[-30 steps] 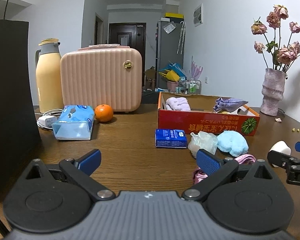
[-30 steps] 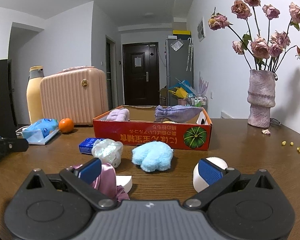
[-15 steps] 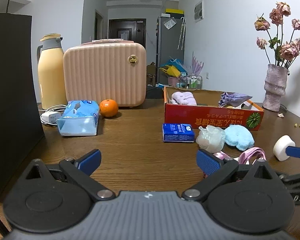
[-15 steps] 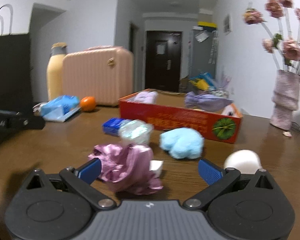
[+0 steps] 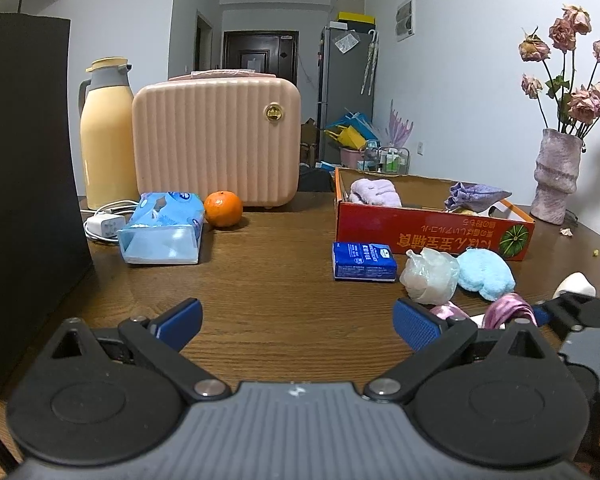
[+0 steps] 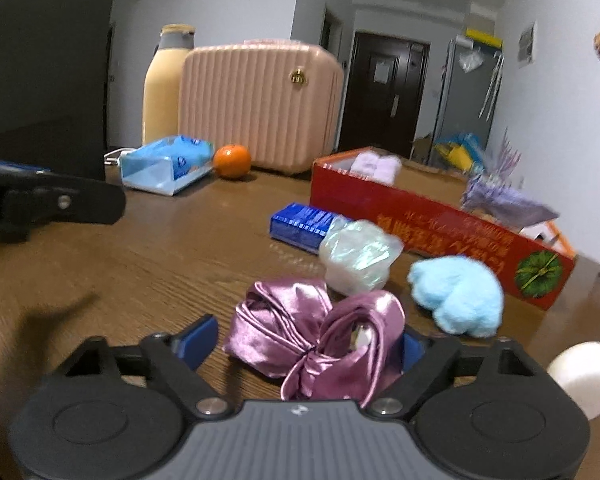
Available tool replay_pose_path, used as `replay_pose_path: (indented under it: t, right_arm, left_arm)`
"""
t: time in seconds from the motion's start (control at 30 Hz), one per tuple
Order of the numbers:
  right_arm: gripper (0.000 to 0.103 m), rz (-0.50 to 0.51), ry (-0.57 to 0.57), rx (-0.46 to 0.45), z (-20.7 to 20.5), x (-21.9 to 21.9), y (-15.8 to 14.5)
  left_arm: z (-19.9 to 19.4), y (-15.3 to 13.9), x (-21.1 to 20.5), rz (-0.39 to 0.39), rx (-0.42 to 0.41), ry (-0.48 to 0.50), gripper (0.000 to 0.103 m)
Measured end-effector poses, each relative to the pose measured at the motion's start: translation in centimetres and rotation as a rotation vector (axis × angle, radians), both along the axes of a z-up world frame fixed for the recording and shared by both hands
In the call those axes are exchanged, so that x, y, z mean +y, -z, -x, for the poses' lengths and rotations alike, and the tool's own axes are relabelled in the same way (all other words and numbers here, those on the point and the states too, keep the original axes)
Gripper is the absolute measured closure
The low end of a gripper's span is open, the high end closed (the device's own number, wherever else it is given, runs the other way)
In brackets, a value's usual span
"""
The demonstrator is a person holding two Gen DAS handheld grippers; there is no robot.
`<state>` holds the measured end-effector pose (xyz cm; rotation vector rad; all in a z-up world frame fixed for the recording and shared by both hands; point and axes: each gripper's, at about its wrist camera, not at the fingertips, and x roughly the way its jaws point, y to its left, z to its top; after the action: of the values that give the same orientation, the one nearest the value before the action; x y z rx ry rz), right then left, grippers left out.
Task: Organize soft objects
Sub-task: 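Close the right tool on the pink satin bow, then lift the pink satin bow with the right tool while the left tool approaches the white foam wedge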
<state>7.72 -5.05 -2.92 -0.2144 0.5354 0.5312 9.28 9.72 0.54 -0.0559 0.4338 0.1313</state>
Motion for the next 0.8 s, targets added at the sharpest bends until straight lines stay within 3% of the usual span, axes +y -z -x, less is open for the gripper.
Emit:
replay_pose_path:
  t: [0.13,0.43,0.63,0.8]
  right_arm:
    - [0.037,-0.021,-0.025,0.072,-1.1,-0.2,0.4]
    - [0.056,-0.046,-0.048,0.101,-1.2,-0.4,0.6]
    - [0.062,-0.071,-0.029,0.06,-0.7,-1.0,0.0]
    - [0.062,-0.152,0.005,0.018,-0.5,-2.5,-1.1]
  left_arm:
    - [-0.2,0.1,0.0,0.004,0.012,-0.003,0.0]
    - [-0.6,0.5,0.0,0.005,0.045,-0.006,0.0]
    - [-1.1,0.8,0.2,0.01,0.062,-0.014,0.0]
    - [-1.3,1.0,0.4,0.019,0.073,-0.023,0.0]
